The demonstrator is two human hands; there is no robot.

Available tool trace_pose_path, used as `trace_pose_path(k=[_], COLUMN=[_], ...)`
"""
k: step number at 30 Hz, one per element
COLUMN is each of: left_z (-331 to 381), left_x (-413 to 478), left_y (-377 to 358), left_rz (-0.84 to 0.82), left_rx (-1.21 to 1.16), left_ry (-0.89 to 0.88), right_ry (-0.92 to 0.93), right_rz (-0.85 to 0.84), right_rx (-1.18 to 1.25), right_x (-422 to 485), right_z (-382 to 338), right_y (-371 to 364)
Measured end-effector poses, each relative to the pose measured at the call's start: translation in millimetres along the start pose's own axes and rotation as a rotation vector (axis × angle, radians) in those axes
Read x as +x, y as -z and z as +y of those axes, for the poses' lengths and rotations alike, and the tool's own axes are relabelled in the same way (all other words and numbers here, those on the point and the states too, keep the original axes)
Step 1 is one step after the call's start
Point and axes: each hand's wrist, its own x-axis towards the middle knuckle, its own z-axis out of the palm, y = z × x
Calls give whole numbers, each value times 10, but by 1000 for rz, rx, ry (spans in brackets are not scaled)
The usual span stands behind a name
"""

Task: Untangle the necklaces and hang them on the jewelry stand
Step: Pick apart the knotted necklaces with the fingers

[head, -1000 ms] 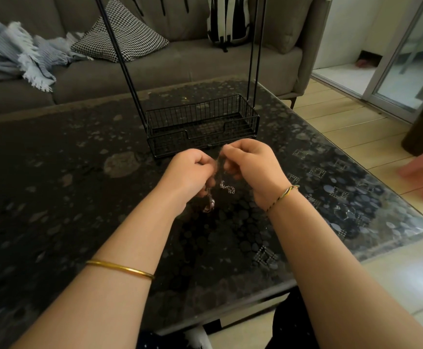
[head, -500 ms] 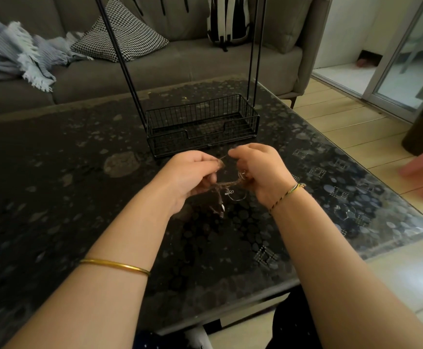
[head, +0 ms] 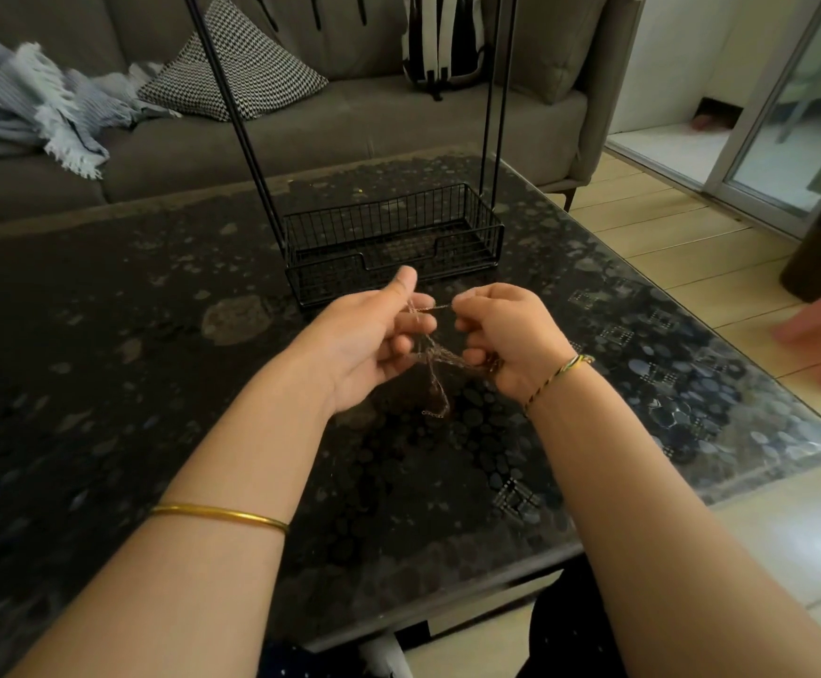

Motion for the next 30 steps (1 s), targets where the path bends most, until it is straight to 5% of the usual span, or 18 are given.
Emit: trace_pose_path(k=[12,19,23,30], left_z=[-3,11,17,15], left_x=[-23,-24,-34,-40], left_y=[-14,-15,-17,-36], left_rz=[97,85,79,74], left_rx=[-31,-41,-46,-7], left_ry=[50,85,84,76], right_ry=[163,99,49,316], right_rz=[-47,-64,-111,-30], right_rx=[-391,-223,-489,-672], right_x=[-14,-1,-7,-44], right_z=[20,19,-105,29], right_y=[-27,-10,-13,-70])
